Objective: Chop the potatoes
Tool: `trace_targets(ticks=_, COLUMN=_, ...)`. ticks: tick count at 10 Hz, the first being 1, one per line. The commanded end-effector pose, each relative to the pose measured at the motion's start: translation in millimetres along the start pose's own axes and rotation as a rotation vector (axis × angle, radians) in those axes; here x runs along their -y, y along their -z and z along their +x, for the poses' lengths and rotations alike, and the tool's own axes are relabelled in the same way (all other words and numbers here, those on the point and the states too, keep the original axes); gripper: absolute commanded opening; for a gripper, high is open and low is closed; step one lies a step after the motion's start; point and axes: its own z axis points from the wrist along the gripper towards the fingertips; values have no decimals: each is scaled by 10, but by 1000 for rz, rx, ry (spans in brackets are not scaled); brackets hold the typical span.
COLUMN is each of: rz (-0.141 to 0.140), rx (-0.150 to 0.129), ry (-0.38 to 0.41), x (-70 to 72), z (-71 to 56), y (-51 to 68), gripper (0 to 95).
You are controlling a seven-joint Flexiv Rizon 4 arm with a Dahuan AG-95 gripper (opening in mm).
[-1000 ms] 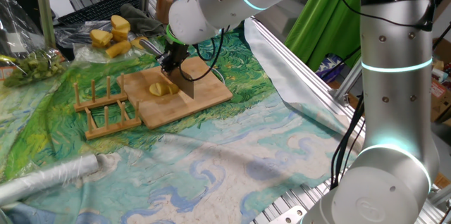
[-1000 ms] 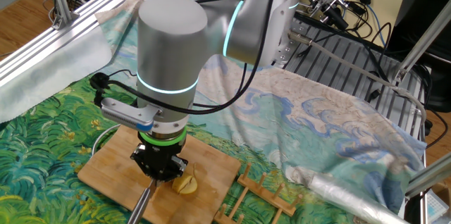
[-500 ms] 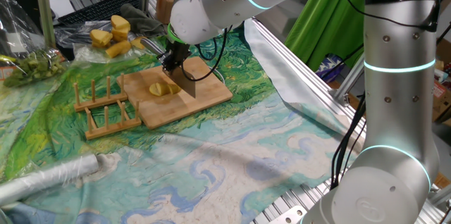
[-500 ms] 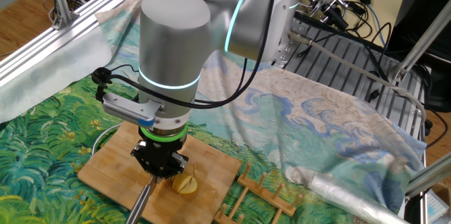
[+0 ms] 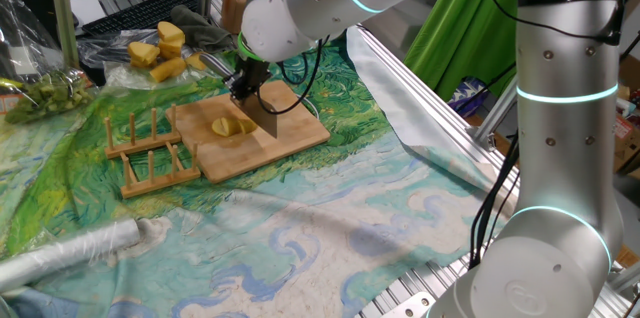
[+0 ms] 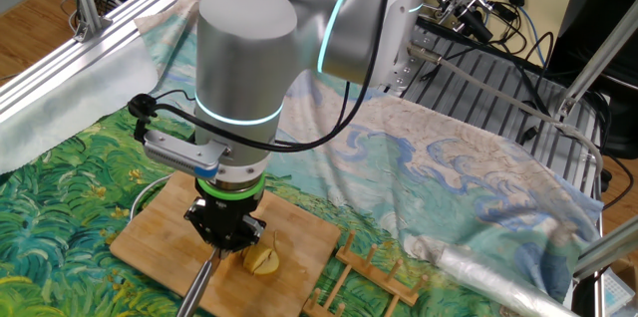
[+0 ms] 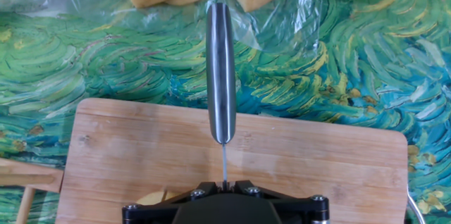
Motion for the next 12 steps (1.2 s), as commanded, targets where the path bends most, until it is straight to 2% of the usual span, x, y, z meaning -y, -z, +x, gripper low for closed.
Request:
trace_targets(ticks=1, rz=1, rx=1, ry=-1, x=3, z=-10, y=4, gripper=0)
trace_targets(ticks=12, rz=-3, rx=0, ry=-6, x=-24, z=-3, y=7, gripper=0)
